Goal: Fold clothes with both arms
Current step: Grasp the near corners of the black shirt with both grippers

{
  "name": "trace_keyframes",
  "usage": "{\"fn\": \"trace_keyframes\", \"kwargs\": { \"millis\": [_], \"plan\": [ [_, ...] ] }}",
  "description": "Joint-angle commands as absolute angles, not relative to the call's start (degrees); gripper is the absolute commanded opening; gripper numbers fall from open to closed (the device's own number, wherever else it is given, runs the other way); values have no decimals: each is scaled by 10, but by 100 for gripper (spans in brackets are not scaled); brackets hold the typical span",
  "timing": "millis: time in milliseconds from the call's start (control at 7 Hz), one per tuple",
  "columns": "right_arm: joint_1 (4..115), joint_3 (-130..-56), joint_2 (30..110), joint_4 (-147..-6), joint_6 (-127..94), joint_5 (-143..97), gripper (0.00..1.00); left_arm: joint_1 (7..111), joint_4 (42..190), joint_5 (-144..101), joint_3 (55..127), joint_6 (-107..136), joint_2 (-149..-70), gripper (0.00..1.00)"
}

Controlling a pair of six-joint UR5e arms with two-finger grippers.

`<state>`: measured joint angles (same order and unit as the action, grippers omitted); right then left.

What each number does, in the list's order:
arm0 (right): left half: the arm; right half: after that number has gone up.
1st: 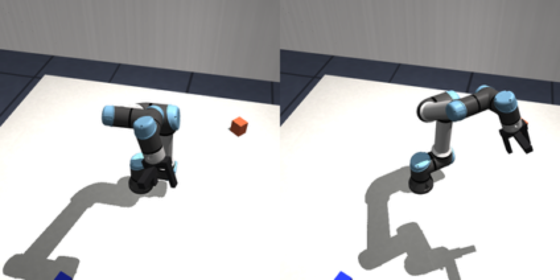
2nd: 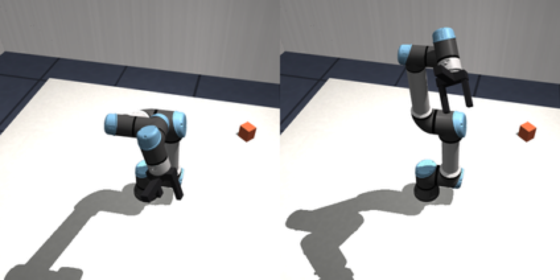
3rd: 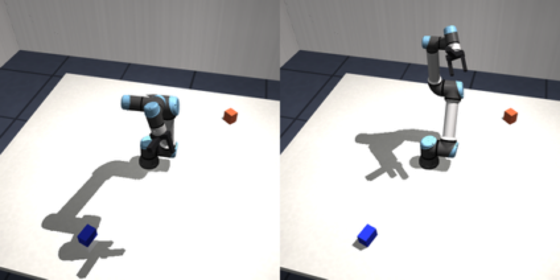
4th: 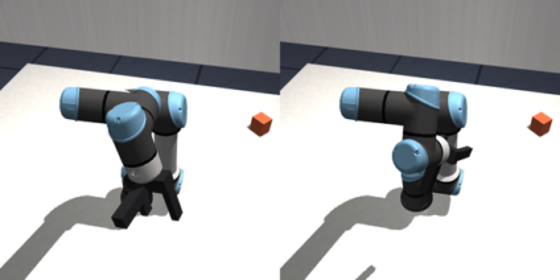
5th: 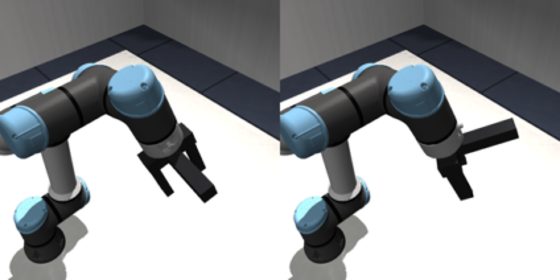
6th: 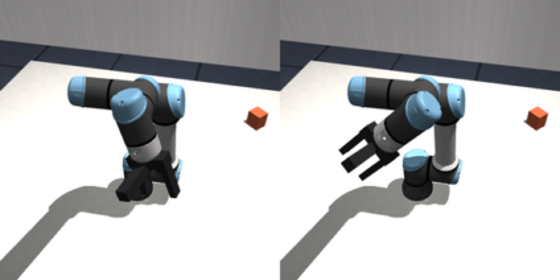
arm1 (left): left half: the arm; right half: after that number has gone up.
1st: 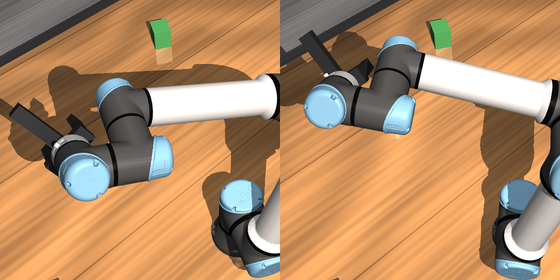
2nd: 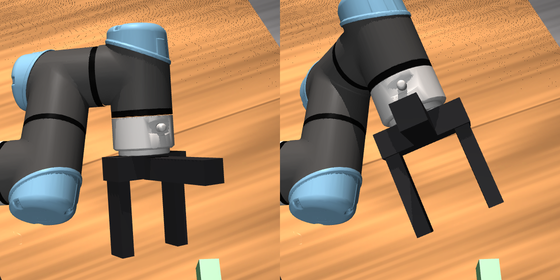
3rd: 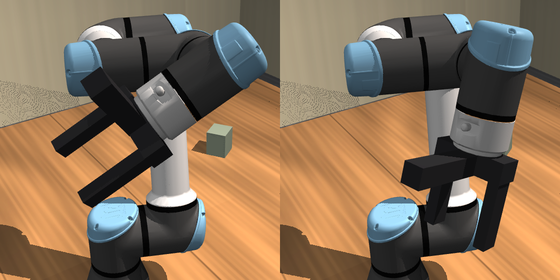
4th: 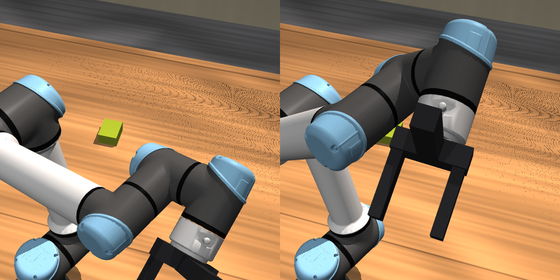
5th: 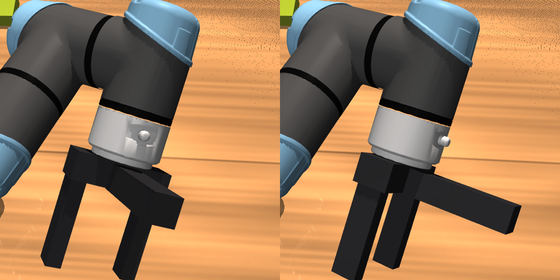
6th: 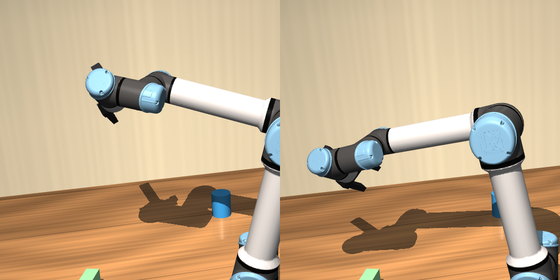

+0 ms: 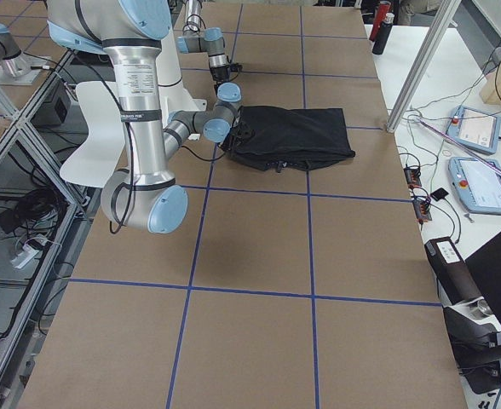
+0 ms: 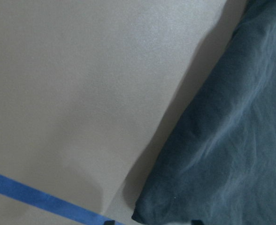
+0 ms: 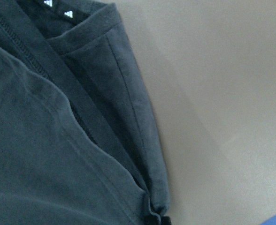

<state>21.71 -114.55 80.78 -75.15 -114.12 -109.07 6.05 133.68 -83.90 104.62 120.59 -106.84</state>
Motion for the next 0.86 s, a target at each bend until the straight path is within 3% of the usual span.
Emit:
{"fn": "trace_keyframes", "kwargs": {
  "millis": [0,143,286,714],
  "plan": [
    [217,-1146,809,-751,-1141,-1091,0,62,1337,-839,1043,1206,-1070,42],
    [217,-1146,809,-751,-1142,-1091,0,64,1337,-839,1043,1206,-1070,7],
    [217,-1146,809,-751,-1141,-1091,0,65,1338,-838,1043,1206,-1070,0],
    [215,-1145,809,-750,-1141,-1091,0,67,1338,-839,1061,1207,-1070,0]
  ]
}}
